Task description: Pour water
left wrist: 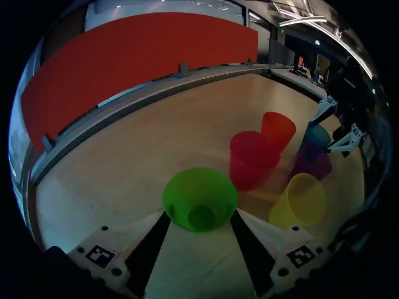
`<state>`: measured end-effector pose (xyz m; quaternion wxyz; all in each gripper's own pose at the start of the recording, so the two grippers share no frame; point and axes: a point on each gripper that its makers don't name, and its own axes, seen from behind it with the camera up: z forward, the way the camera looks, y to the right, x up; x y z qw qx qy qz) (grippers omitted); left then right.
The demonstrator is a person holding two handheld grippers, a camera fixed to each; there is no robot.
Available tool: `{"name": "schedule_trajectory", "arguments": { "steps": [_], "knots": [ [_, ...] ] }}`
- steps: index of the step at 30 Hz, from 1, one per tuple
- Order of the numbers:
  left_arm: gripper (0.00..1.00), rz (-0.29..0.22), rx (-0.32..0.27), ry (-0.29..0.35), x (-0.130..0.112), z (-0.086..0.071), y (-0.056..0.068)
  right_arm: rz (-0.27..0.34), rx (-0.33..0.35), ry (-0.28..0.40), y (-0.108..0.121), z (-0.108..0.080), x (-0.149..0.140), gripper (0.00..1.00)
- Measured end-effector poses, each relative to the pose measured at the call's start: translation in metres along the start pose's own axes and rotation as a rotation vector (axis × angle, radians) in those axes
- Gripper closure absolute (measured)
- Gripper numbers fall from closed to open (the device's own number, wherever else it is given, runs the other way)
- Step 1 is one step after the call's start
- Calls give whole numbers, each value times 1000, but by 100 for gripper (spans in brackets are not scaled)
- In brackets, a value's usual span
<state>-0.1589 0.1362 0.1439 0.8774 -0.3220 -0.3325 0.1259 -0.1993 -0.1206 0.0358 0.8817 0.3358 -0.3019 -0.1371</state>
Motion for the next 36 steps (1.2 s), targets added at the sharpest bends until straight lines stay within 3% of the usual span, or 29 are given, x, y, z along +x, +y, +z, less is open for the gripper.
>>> {"name": "schedule_trajectory", "arguments": {
  "steps": [18, 24, 36],
  "knots": [
    [17, -38, 16, 34, 9, -8, -2, 7, -8, 3, 0, 0, -1, 0],
    [17, -59, 27, 45, 11, -13, -1, 10, -16, 7, -1, 0, -1, 7],
    [17, -93, 44, 84, 12, -25, 2, 17, -43, 43, -2, 2, 1, 9]
  ]
}}
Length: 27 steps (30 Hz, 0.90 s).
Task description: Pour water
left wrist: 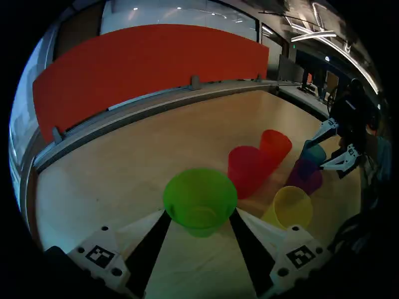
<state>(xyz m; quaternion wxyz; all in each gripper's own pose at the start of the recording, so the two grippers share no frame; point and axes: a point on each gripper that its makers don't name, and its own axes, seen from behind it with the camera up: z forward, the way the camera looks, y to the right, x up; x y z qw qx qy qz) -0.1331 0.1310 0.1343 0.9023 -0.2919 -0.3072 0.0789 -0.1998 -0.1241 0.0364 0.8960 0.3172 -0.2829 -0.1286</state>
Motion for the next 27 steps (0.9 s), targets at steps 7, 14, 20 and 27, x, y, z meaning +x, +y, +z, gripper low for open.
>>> {"name": "schedule_trajectory", "arguments": {
  "steps": [7, 14, 20, 27],
  "knots": [
    [17, -11, 13, 33, 2, -10, 1, 12, -21, 31, 0, 0, 1, 9],
    [18, -16, 27, 85, 6, -23, 3, 15, -36, 78, -4, -2, 7, 10],
    [18, -22, 40, 126, 10, -35, 4, 38, -52, 152, -7, -10, 25, 10],
    [18, -27, 50, 190, 20, -52, 10, 58, -75, 244, -8, -22, 49, 10]
  ]
}}
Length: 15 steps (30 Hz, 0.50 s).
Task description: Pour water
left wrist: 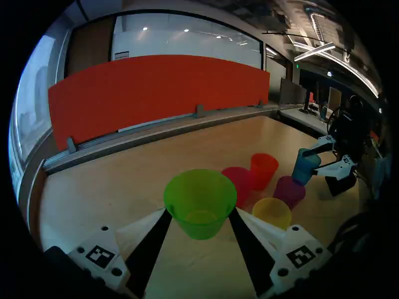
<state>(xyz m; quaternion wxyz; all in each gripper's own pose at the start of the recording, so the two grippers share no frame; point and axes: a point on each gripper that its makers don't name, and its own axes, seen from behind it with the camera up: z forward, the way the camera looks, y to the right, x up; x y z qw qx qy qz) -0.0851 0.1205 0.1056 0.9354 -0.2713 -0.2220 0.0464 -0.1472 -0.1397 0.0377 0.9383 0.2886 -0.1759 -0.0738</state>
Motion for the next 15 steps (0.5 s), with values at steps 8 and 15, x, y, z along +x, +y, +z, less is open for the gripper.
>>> {"name": "schedule_trajectory", "arguments": {
  "steps": [8, 15],
  "knots": [
    [18, 2, 14, 72, 12, -15, 5, -16, -22, 93, -1, -10, 35, 10],
    [18, 1, 22, 131, 23, -26, 10, -29, -33, 153, -3, -19, 60, 10]
  ]
}}
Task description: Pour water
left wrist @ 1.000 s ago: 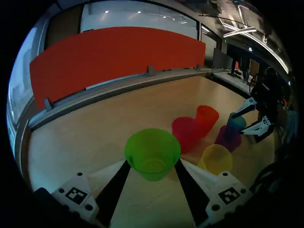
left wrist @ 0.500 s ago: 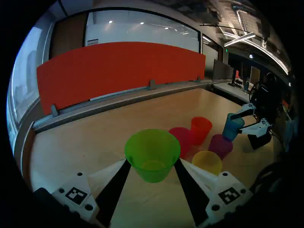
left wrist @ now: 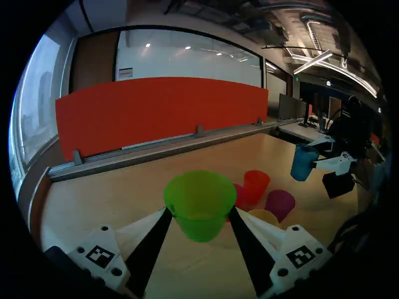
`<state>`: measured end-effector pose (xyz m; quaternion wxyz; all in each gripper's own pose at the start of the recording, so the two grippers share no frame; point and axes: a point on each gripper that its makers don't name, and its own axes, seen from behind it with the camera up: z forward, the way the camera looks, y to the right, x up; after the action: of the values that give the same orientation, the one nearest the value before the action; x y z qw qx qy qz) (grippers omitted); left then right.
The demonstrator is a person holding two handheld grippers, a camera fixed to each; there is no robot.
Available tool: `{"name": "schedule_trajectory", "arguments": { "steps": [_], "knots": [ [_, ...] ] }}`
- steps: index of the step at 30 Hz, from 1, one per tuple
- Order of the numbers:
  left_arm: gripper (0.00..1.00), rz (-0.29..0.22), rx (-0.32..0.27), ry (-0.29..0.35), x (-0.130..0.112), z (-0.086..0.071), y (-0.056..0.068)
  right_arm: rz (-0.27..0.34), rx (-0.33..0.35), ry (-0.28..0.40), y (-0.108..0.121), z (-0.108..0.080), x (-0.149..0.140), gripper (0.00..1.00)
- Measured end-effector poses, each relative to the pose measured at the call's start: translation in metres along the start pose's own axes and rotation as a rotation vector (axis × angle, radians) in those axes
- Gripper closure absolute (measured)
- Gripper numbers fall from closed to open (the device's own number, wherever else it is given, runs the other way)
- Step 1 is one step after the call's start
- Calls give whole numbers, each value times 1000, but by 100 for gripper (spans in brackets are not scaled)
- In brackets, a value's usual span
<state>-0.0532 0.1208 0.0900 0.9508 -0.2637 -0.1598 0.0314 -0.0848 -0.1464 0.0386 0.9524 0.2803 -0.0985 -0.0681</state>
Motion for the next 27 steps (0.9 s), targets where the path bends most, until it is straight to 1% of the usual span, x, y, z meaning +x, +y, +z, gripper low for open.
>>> {"name": "schedule_trajectory", "arguments": {
  "steps": [6, 11, 18, 23, 27],
  "knots": [
    [18, 2, 5, 44, 11, -9, 6, -2, -3, 40, -1, -3, 18, 10],
    [18, -1, 4, 88, 23, -17, 12, -10, -6, 57, -1, -5, 28, 10],
    [17, -2, -6, 129, 35, -25, 19, -14, 0, 79, -4, -7, 41, 10],
    [17, 12, -21, 154, 42, -30, 28, -22, 7, 95, -7, -8, 49, 10],
    [18, 31, -38, 175, 48, -35, 39, -30, 13, 105, -8, -9, 55, 10]
  ]
}}
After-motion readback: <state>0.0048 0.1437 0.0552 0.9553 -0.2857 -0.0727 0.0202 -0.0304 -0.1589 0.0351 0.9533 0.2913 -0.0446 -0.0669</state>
